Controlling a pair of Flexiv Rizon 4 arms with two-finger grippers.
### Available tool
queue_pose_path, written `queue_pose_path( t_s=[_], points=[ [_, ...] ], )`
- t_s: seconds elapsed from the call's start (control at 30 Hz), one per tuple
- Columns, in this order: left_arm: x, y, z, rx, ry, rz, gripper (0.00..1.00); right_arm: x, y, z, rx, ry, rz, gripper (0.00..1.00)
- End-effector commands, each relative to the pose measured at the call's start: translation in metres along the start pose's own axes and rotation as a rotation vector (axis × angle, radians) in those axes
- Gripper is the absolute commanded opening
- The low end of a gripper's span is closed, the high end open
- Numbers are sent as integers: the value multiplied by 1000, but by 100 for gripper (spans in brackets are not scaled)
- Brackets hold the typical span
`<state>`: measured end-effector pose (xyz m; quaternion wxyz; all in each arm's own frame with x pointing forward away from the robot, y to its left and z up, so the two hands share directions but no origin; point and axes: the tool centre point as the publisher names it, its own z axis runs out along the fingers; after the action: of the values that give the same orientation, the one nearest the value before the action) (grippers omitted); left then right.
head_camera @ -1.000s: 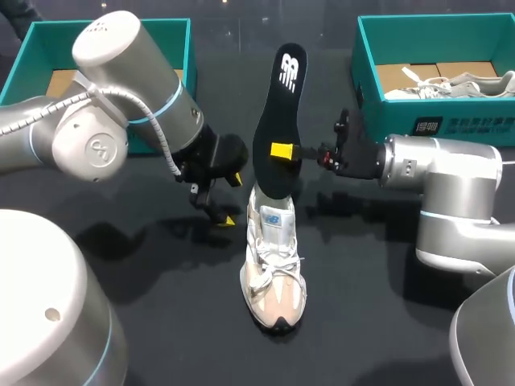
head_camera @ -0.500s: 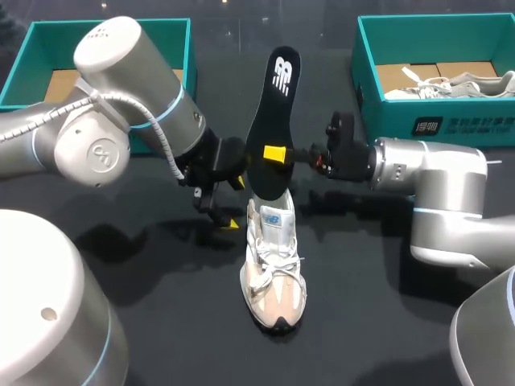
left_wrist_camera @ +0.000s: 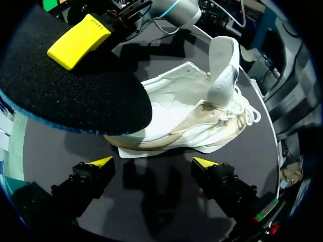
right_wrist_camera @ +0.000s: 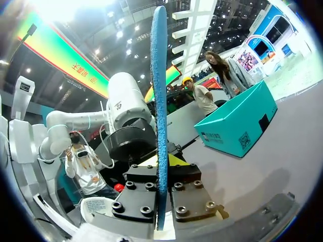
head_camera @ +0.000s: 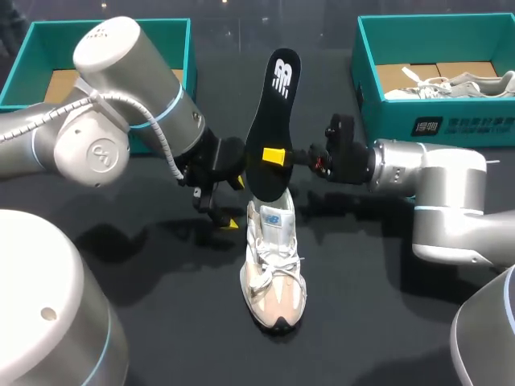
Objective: Take the shoe out of the shoebox, open the shoe tongue, remove and reinsert the insole, then place the shoe into the shoebox
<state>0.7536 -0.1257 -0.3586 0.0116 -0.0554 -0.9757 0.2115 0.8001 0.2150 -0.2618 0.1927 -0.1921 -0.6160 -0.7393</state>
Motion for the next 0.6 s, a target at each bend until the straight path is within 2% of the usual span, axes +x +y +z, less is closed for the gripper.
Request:
queue_pose_path(
  t_s=[0.03,0.23,0.6],
  points=[
    [1,1,0,1,0,1,100,-9,-3,1,6,33,-18,0],
    [1,1,0,1,0,1,100,-13,-8,-4,39,40,-32,0],
    [1,1,0,1,0,1,100,-7,-21,-11,95,38,-70,0]
  ],
)
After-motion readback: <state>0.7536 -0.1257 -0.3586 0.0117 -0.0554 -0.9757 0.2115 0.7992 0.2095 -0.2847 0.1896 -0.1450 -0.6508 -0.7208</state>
